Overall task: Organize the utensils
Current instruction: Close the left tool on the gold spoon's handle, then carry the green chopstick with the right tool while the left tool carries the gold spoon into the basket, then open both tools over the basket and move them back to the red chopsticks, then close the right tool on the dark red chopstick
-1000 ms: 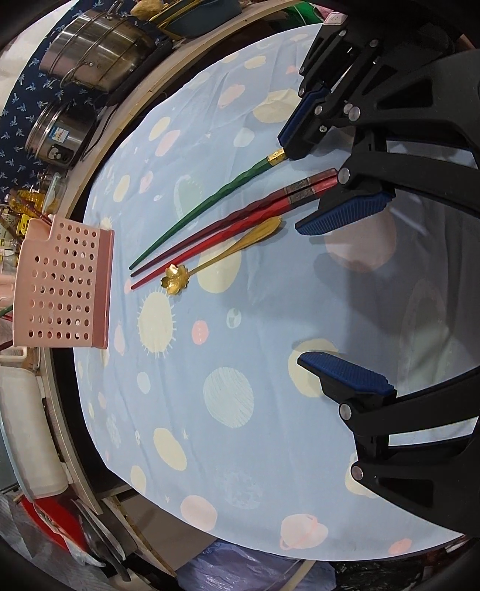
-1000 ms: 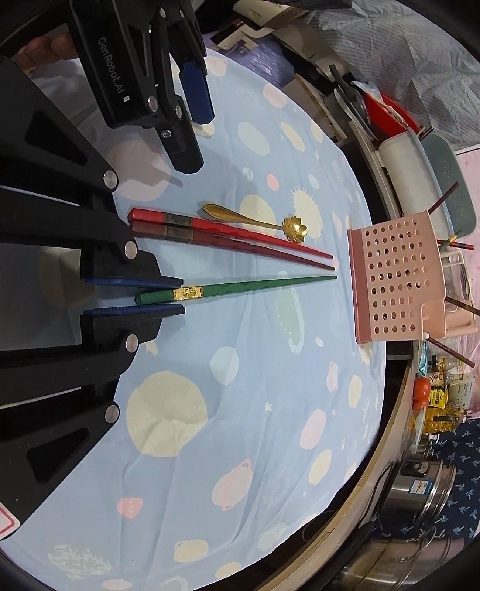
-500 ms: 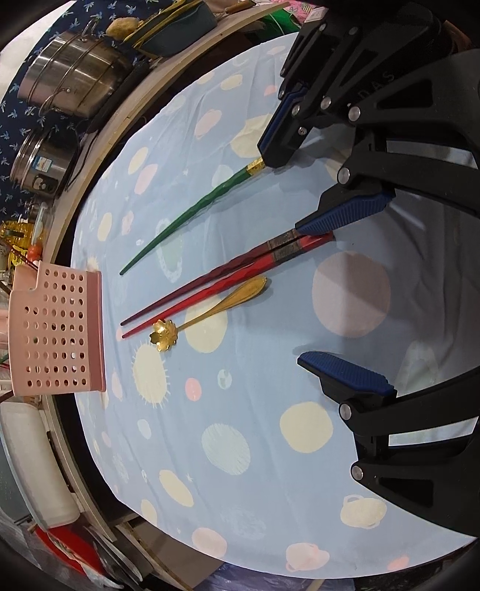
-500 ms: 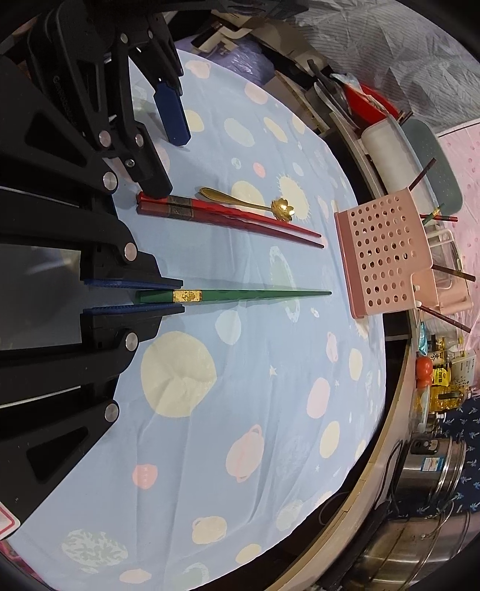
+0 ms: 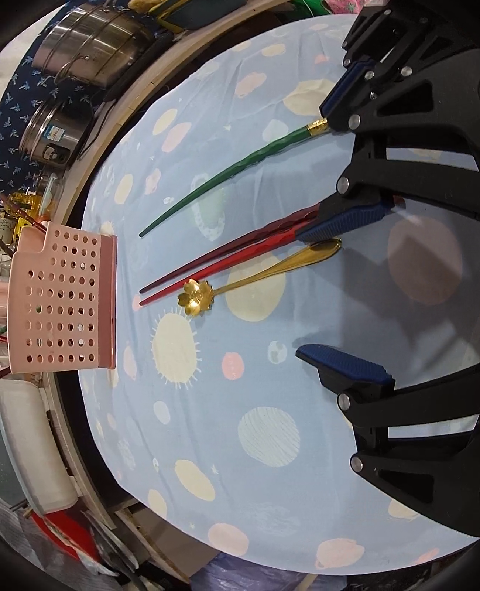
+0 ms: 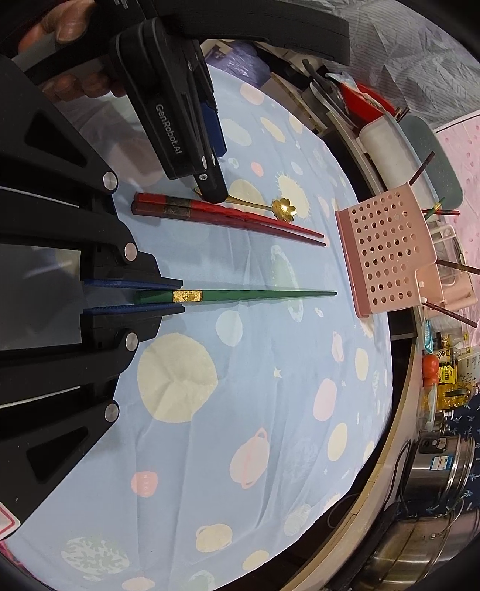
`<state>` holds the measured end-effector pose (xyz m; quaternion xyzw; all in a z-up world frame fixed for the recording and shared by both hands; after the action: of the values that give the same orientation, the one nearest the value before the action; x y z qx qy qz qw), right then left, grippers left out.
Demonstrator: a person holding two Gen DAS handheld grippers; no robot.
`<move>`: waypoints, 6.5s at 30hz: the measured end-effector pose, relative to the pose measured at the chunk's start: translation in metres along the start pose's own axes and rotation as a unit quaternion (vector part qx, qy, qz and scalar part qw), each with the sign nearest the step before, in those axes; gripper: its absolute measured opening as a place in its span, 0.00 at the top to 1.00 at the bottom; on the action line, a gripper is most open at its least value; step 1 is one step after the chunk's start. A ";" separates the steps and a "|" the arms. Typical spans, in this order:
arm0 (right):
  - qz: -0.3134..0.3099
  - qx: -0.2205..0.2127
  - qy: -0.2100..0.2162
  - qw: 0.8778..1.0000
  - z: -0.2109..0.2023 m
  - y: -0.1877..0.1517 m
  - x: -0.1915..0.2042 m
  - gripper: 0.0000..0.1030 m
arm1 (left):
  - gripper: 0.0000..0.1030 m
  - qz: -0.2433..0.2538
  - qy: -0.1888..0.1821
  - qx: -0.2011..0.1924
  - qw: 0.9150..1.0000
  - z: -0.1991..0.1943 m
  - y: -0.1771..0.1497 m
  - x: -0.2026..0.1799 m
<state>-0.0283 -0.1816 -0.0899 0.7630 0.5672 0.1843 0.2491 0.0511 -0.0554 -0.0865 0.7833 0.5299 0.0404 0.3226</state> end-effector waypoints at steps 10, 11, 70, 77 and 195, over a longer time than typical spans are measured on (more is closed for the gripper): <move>0.001 -0.005 0.000 1.000 -0.002 0.002 -0.001 0.93 | 0.93 -0.004 -0.008 -0.003 1.000 -0.012 -0.006 0.014; 0.002 -0.007 0.000 1.000 -0.004 0.002 -0.001 0.93 | 0.95 -0.006 -0.010 -0.003 1.000 -0.013 -0.006 0.015; 0.087 -0.290 0.064 0.951 -0.136 0.331 0.004 0.93 | 1.00 0.055 -0.016 -0.262 0.963 -0.179 0.290 -0.002; 0.092 -0.290 0.069 0.950 -0.107 0.372 0.026 0.93 | 1.00 0.050 -0.012 -0.260 0.964 -0.157 0.323 0.012; -0.043 0.006 0.019 0.999 0.007 0.006 0.043 0.85 | 0.64 -0.003 -0.016 0.012 1.000 -0.033 -0.008 0.009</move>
<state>-0.0075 -0.1431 -0.0922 0.7360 0.6048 0.1844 0.2420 0.0353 -0.0303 -0.0679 0.7863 0.5273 0.0209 0.3214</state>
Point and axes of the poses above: each gripper's, at about its wrist camera, not at the fingertips, and z roughly the way its jaws point, x to its left, y to its top, the point moved 2 cm from there along z, roughly the way its jaws point, and after that the axes turned 14 degrees about -y, right-handed, at the moved point
